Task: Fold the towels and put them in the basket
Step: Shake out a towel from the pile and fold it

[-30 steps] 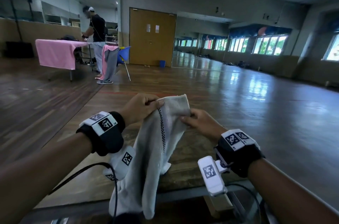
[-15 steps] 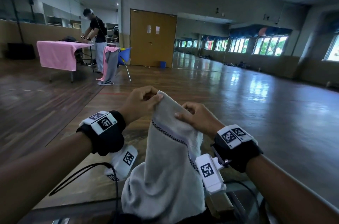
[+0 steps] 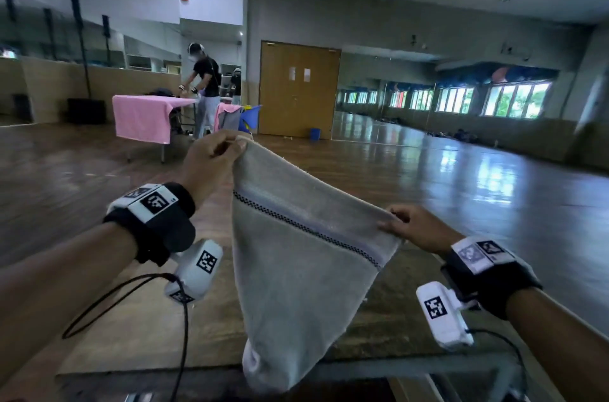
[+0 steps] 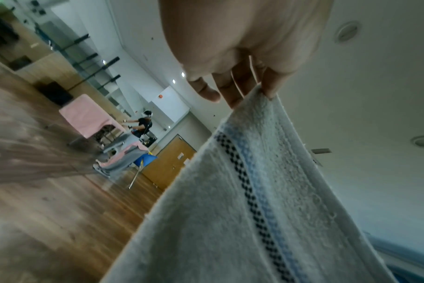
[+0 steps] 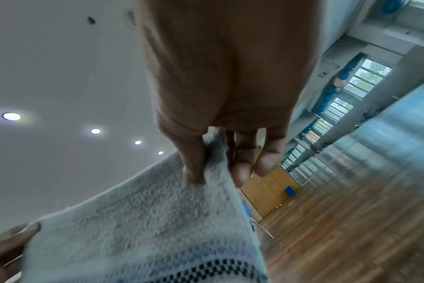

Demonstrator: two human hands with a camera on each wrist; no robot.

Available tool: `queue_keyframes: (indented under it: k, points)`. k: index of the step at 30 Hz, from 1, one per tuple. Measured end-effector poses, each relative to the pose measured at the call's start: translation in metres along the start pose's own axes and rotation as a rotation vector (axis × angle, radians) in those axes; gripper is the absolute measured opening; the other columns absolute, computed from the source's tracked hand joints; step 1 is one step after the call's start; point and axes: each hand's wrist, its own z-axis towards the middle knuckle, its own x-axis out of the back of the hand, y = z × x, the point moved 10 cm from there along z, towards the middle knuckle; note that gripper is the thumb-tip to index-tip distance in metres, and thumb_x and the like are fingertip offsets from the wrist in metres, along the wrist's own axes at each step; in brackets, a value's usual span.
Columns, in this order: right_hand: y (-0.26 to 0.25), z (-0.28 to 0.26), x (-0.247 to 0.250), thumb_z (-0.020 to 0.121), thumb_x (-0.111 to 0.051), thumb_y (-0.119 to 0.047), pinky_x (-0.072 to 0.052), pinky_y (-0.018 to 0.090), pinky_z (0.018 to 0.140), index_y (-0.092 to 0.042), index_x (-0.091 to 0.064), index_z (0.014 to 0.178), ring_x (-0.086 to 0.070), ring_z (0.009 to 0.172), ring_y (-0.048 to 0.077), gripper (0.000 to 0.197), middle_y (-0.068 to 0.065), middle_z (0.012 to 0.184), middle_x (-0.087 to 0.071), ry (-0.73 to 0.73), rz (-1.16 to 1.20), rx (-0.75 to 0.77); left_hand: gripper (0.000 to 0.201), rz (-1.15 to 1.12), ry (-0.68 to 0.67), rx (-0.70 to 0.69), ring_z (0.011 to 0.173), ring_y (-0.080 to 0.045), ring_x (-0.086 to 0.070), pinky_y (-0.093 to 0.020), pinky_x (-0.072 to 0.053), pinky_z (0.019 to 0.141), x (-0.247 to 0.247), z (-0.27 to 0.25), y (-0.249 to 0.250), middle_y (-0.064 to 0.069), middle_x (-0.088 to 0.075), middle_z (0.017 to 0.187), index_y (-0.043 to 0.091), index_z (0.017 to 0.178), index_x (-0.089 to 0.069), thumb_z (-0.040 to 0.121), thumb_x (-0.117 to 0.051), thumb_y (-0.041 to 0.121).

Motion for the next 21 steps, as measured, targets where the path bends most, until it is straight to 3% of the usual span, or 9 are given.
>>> queue_keyframes:
  k: [5, 8, 10, 14, 18, 21]
  points:
    - [-0.062, 0.02, 0.04, 0.09, -0.06, -0.013, -0.047, 0.024, 0.059, -0.02, -0.064, 0.084, -0.059, 0.07, 0.012, 0.011, 0.001, 0.081, -0.066, 0.08, -0.042, 0.105, 0.008, 0.115, 0.065, -0.003, 0.075, -0.013, -0.055, -0.025, -0.045, 0.067, 0.052, 0.006, 0.019, 0.001, -0.063, 0.084, 0.016, 0.093, -0.064, 0.091, -0.056, 0.017]
    - [-0.104, 0.025, 0.063, 0.088, -0.062, -0.017, -0.043, 0.019, 0.052, -0.02, -0.062, 0.079, -0.056, 0.064, 0.012, 0.01, 0.0, 0.076, -0.063, 0.154, -0.026, 0.168, 0.01, 0.122, 0.076, 0.015, 0.08, -0.015, -0.056, -0.029, -0.048, 0.072, 0.08, 0.012, 0.035, -0.006, -0.065, 0.091, 0.013, 0.096, -0.065, 0.091, -0.057, 0.015]
    - [-0.128, 0.025, 0.08, 0.087, -0.065, -0.022, -0.04, 0.017, 0.048, -0.018, -0.062, 0.078, -0.054, 0.059, 0.009, 0.009, -0.002, 0.072, -0.062, 0.2, -0.065, 0.198, 0.009, 0.108, 0.056, 0.011, 0.08, -0.014, -0.055, -0.026, -0.046, 0.07, 0.093, 0.015, 0.052, -0.006, -0.063, 0.092, 0.015, 0.092, -0.065, 0.091, -0.057, 0.016]
    - [-0.172, 0.018, 0.122, 0.083, -0.068, -0.025, -0.041, 0.024, 0.058, -0.014, -0.067, 0.084, -0.059, 0.069, 0.013, 0.01, -0.001, 0.077, -0.065, 0.292, -0.111, 0.268, 0.013, 0.106, 0.029, -0.044, 0.068, -0.005, -0.049, -0.013, -0.042, 0.058, 0.115, 0.026, 0.101, 0.007, -0.055, 0.076, 0.022, 0.084, -0.062, 0.093, -0.054, 0.018]
    - [-0.214, 0.015, 0.167, 0.081, -0.071, -0.023, -0.038, 0.023, 0.052, -0.021, -0.067, 0.078, -0.053, 0.056, 0.007, 0.006, -0.003, 0.069, -0.064, 0.388, -0.102, 0.314, 0.011, 0.053, 0.062, -0.049, 0.068, -0.009, -0.054, -0.015, -0.047, 0.055, 0.135, 0.046, 0.137, 0.001, -0.06, 0.082, 0.012, 0.097, -0.065, 0.09, -0.057, 0.017]
    - [-0.242, 0.018, 0.198, 0.078, -0.074, -0.022, -0.04, 0.025, 0.05, -0.021, -0.066, 0.074, -0.05, 0.051, 0.011, 0.009, 0.001, 0.066, -0.061, 0.478, -0.062, 0.337, 0.006, 0.024, 0.138, -0.06, 0.053, -0.007, -0.06, -0.014, -0.046, 0.045, 0.15, 0.066, 0.16, 0.0, -0.064, 0.079, 0.016, 0.087, -0.067, 0.088, -0.061, 0.018]
